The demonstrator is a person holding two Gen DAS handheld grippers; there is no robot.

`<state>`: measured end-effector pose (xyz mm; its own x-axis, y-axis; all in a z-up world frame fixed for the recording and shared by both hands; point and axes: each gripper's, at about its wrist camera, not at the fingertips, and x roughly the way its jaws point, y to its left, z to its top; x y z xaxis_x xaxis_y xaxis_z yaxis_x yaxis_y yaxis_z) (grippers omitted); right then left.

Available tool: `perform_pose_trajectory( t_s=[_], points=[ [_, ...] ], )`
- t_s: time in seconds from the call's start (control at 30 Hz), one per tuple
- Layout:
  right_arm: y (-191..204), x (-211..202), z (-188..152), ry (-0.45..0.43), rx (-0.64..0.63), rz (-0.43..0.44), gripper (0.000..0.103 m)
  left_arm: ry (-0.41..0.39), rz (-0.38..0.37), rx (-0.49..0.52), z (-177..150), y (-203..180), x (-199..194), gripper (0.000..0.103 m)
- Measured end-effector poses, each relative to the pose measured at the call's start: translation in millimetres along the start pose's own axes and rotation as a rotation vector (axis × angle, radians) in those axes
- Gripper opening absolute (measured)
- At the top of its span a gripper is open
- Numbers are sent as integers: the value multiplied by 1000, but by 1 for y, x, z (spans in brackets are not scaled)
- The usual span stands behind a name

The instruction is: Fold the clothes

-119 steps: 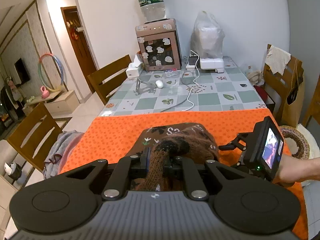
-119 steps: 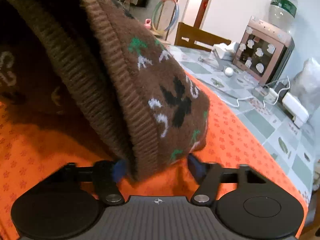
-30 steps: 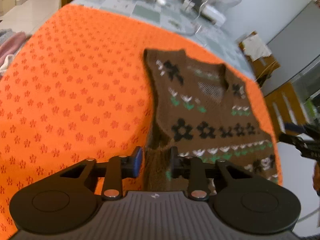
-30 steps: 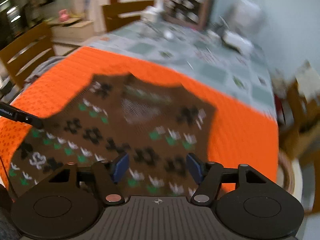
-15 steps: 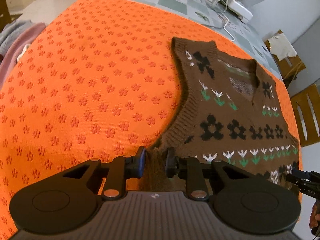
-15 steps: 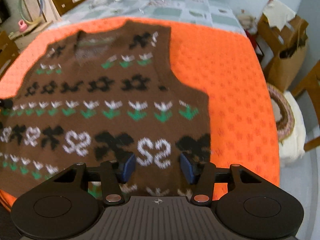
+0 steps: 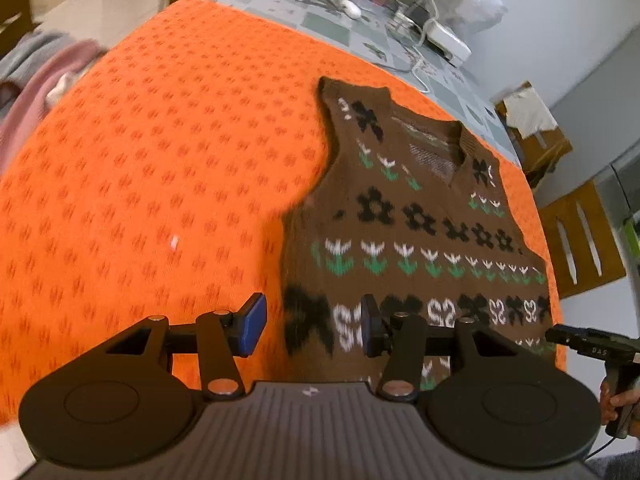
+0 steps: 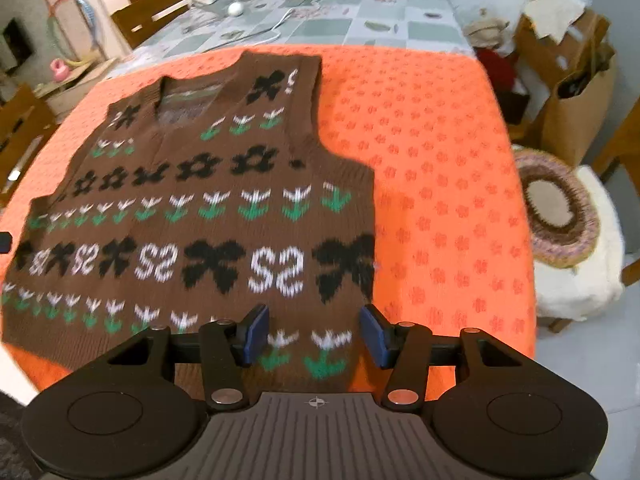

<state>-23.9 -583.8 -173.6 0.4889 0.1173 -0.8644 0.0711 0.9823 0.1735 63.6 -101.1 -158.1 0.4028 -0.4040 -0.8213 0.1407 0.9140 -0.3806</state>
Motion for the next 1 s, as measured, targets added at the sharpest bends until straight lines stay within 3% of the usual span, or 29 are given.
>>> perform_pose_trajectory(
  t_s=[0.27,0.33,0.47,0.6,0.63,0.67,0.7,0.83,1.0],
  points=[
    [-22,2,-21,42,9,117,52,35,-2,-102,-52,-8,-6,55],
    [-22,1,-25,44,10,152,42,38,9,-105,-61,-13,-3,52],
    [-19,0,-29,48,-13,189,39,34,39,-91,-73,-19,1,50],
    [-24,2,-31,66,32,228,29,29,32,-120,-76,-20,2,50],
    [-25,2,-31,65,44,233,24,20,48,-117,-77,-22,2,43],
    [-27,2,-31,65,63,242,11,11,63,-114,-78,-25,2,13],
    [-30,2,-31,66,83,252,11,-3,75,-121,-79,-26,0,10],
    [-36,-17,-27,23,127,299,10,-104,75,-214,-81,-32,-20,8],
    [-40,-54,-16,-42,172,368,9,-192,46,-257,-75,-45,-51,8]
  ],
)
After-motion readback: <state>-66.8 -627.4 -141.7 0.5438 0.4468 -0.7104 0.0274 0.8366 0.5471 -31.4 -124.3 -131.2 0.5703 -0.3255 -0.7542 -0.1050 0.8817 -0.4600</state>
